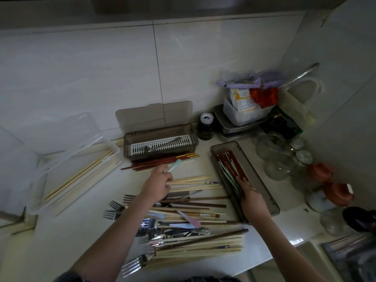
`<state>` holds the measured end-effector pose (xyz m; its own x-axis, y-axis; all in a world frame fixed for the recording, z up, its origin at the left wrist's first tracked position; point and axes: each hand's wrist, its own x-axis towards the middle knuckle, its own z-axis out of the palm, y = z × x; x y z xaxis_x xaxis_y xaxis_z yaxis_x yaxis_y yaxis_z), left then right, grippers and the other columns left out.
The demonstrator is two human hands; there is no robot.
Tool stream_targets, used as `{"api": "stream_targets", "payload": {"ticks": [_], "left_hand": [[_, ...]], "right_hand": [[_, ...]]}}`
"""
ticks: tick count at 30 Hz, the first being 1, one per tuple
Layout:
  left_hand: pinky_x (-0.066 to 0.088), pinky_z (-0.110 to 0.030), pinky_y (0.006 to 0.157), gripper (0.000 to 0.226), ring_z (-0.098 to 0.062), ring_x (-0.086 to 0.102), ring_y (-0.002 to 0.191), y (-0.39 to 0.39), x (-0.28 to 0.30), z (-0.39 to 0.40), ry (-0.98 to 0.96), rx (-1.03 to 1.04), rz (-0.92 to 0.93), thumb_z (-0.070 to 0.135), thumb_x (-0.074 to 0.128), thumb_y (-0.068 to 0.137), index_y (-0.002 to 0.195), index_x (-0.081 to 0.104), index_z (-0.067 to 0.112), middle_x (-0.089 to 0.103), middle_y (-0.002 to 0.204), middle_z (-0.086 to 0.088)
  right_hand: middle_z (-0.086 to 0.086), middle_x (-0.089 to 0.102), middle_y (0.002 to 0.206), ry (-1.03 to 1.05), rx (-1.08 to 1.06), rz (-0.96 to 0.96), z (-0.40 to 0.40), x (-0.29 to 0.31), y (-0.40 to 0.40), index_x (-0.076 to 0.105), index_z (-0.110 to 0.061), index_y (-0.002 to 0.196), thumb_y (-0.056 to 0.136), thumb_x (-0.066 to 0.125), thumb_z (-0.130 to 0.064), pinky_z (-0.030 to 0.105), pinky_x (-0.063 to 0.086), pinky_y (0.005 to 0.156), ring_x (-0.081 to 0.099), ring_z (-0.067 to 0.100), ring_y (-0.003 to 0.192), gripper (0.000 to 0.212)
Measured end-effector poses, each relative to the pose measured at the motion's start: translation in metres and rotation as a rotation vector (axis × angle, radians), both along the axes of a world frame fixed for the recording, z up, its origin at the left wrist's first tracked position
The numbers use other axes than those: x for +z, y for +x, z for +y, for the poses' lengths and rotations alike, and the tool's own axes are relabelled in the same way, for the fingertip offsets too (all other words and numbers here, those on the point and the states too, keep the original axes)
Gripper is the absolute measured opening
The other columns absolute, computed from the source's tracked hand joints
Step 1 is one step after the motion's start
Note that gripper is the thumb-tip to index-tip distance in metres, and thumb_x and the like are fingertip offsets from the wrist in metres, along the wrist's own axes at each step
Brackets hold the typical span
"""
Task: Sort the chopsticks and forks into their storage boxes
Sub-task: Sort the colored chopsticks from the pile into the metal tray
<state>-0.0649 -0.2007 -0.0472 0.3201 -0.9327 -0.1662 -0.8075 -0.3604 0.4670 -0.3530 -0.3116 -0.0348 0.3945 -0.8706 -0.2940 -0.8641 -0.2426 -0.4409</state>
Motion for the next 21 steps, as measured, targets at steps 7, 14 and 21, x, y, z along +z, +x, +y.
{"api": "stream_targets", "payload": {"ticks": [7, 14, 21], "left_hand": [[0.046, -0.025, 0.076, 0.027, -0.015, 0.057, 0.093, -0.006, 0.003, 0.006, -0.008, 0.047, 0.073, 0.003, 0.058, 0.078, 0.093, 0.058, 0.024, 0.059, 0.097, 0.004], [0.041, -0.031, 0.101, 0.044, -0.022, 0.049, 0.12, 0.005, 0.003, 0.0, -0.132, 0.109, -0.045, 0.006, 0.052, 0.087, 0.131, 0.049, 0.012, 0.05, 0.135, -0.007], [0.043, -0.035, 0.093, 0.022, -0.02, 0.048, 0.109, 0.016, -0.003, -0.01, -0.03, 0.071, -0.171, 0.015, 0.052, 0.089, 0.107, 0.064, 0.014, 0.052, 0.117, -0.002]], "right_hand": [[0.006, 0.032, 0.152, -0.002, -0.033, -0.001, 0.001, -0.001, 0.0, 0.02, -0.037, 0.147, 0.094, 0.037, -0.005, 0.039, 0.05, 0.093, 0.052, 0.024, 0.119, 0.065], [0.007, 0.036, 0.15, -0.036, -0.045, -0.029, 0.002, 0.0, 0.001, 0.026, -0.033, 0.147, 0.092, 0.036, -0.002, 0.041, 0.047, 0.097, 0.051, 0.026, 0.122, 0.063], [0.012, 0.045, 0.142, -0.032, -0.061, -0.031, 0.003, 0.0, 0.001, 0.026, -0.034, 0.146, 0.094, 0.037, -0.005, 0.04, 0.053, 0.088, 0.059, 0.026, 0.109, 0.06]]}}
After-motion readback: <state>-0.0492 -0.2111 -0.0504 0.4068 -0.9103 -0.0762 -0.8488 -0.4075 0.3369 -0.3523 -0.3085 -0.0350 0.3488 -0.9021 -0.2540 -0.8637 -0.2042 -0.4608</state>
